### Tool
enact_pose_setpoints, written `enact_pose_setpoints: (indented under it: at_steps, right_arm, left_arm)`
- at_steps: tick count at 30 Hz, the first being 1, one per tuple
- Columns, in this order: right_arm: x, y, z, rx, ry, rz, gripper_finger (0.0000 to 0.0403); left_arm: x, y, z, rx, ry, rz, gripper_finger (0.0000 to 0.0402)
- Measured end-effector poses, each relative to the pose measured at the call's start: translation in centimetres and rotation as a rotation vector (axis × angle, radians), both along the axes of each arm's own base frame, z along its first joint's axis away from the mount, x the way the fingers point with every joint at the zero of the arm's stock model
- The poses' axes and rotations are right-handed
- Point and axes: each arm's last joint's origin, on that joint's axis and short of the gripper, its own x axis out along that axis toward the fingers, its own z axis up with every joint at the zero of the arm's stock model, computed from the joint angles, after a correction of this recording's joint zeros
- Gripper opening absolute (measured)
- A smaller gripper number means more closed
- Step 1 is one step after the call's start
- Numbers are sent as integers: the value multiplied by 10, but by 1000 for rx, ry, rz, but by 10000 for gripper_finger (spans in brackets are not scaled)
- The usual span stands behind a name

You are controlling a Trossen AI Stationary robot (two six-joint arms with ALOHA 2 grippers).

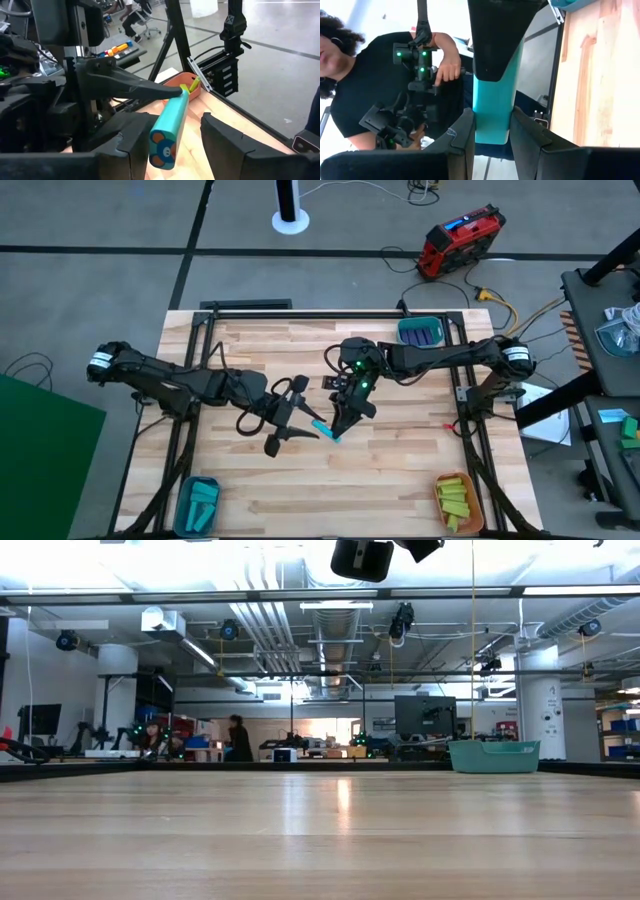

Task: Sort blocks
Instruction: Put the light blue block into the bottom blue bin

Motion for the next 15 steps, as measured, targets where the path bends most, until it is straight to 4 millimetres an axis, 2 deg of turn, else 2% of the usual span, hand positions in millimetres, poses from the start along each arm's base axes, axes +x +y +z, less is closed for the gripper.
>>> enact_pose_setpoints:
  at_steps: [3,8,15]
  right_arm:
    - [0,0,0,0,0,0,85]
    - [0,0,0,5,4,12,85]
    - [0,0,0,3,2,6,85]
  left_arm:
    - [0,0,0,0,0,0,124]
    - [0,0,0,3,3,-9,38]
    - [-1,0,0,-1,8,-8,30]
